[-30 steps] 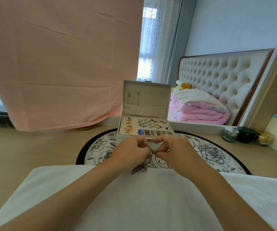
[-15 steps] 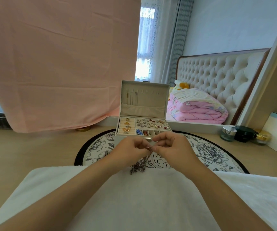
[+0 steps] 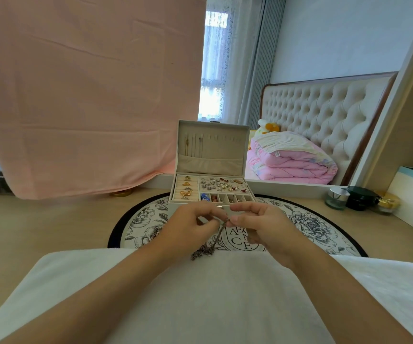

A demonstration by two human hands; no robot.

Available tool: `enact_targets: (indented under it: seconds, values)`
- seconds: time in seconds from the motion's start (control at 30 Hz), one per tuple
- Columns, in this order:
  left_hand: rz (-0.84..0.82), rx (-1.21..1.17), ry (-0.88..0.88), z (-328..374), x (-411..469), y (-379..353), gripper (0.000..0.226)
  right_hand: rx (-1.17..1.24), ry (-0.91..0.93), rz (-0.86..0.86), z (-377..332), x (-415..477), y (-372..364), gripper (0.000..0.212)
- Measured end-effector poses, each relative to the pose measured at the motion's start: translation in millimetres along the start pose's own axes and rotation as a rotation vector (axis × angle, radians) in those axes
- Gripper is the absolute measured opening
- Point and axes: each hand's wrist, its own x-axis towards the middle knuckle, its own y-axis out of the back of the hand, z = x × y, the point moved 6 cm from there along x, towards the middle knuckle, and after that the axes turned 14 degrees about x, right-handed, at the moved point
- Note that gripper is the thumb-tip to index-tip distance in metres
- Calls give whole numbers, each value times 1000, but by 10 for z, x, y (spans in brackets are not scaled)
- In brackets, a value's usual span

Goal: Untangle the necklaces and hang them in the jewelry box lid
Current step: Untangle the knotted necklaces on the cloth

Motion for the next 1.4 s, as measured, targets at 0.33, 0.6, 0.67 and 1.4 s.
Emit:
enact_targets:
  seconds: [0.33,0.6,0.67,1.4]
  values:
    - [-242,409,-6,-71,10,-137,8,107,125,-16,2,34,-51,25]
    - [-231,-359,337,-222,139,-11,40,-371,237,-21,-111,18,95,12]
    - [-270,-378,253,-141,114,11,29,-338,261,54,-148,22,135,24]
    - [-207,563,8,-233,-18,-226,19,-1181,325,46,168,170,248,27]
